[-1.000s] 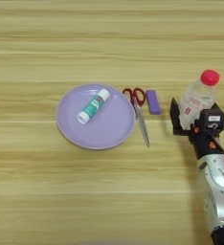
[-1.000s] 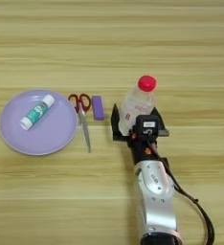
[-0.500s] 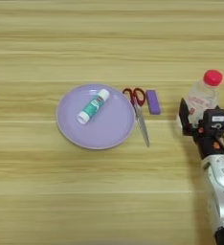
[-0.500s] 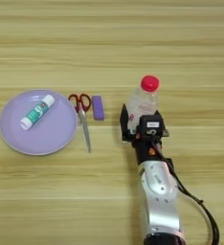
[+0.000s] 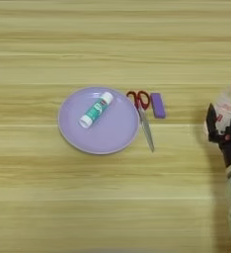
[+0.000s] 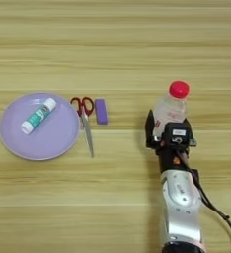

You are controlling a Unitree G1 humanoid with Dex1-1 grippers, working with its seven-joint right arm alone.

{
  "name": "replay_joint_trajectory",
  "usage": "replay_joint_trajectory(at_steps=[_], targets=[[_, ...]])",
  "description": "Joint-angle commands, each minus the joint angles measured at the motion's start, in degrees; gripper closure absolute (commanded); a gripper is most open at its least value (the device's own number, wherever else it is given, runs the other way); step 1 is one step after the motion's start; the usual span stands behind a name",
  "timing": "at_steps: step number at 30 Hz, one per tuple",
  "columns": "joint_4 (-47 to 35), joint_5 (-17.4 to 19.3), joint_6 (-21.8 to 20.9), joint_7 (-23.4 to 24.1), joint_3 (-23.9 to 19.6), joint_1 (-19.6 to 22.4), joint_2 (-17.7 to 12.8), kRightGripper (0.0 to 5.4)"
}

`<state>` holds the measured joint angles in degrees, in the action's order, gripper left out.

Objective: Move the objects on the table

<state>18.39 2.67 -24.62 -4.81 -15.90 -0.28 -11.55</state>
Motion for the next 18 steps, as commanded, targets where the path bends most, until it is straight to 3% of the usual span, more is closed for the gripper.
replay_joint_trajectory(at_steps=[1,16,18], targets=[[-1.55,-0.01,-0.51,0.64,-0.25,2.45,-1.64,1.79],[-3.81,0.57,0.48,0.48,0.07,0.86,-1.3,0.05],[-4.08,0.66,0.56,0.53,0.01,0.6,-1.24,0.05]])
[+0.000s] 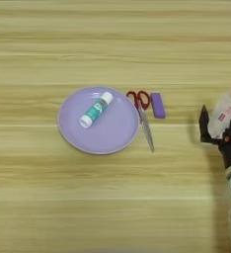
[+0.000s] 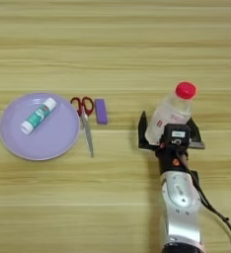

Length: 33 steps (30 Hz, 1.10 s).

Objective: Move the objects on the table

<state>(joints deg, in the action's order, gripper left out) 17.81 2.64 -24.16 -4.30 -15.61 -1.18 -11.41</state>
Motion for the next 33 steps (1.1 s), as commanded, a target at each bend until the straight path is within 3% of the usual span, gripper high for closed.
replay_joint_trajectory(at_steps=[1,9,33], targets=[[-3.54,0.69,0.14,0.04,-0.28,1.46,-1.36,0.05],[-4.59,0.62,0.5,0.02,-0.11,0.53,-1.02,0.05],[-30.41,2.77,8.6,-1.93,1.26,-21.82,3.72,0.05]])
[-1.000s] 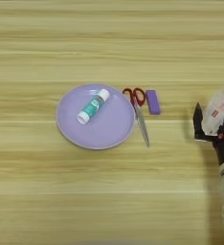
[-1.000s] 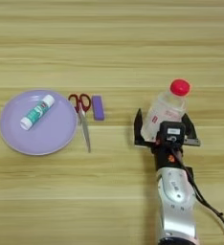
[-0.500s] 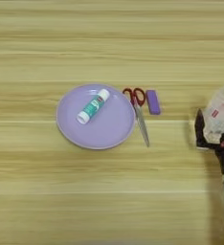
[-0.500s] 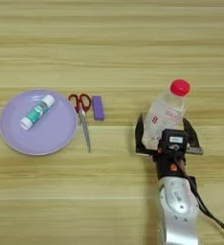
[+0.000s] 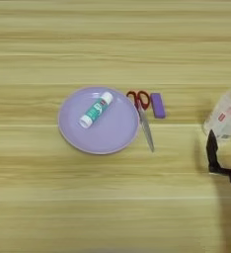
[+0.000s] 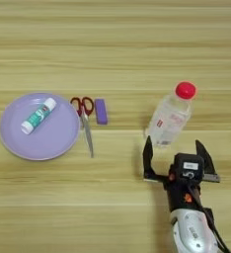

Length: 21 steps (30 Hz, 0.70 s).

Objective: Move the objects on the table

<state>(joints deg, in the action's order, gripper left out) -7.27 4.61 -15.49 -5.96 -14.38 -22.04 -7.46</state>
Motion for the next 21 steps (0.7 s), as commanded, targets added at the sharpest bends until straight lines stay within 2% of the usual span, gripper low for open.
replay_joint_trajectory(at_steps=[1,11,21], targets=[[-6.46,1.03,0.23,-0.57,0.39,-1.68,0.02,0.05],[-11.45,1.61,0.61,-4.05,2.63,-8.0,0.66,0.05],[-14.01,1.55,-0.54,-8.5,7.8,-11.9,0.28,0.05]])
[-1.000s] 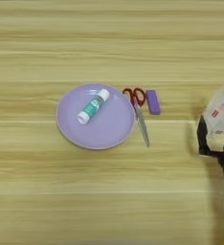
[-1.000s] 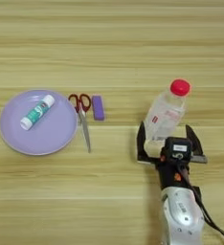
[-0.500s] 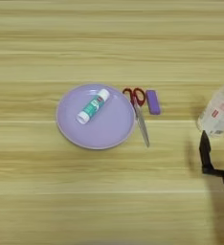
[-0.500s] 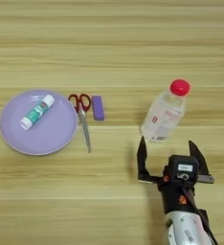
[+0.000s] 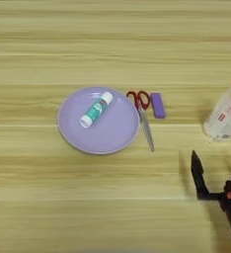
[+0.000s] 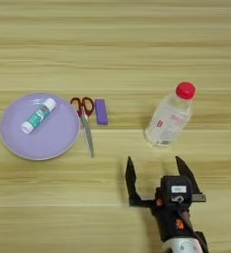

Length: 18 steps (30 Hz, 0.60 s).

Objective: Move the objects on the table

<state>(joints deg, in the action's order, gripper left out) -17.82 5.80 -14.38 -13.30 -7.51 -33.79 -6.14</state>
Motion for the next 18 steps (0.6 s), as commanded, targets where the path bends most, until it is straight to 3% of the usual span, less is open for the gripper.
replay_joint_trajectory(at_steps=[1,8,18], targets=[[-3.7,0.4,-1.77,-1.43,1.13,-0.37,-1.17,0.05],[-5.98,0.96,-3.04,-2.59,2.01,-0.07,-0.98,0.05],[0.21,-3.21,-0.52,-1.43,3.87,11.95,-1.53,0.05]])
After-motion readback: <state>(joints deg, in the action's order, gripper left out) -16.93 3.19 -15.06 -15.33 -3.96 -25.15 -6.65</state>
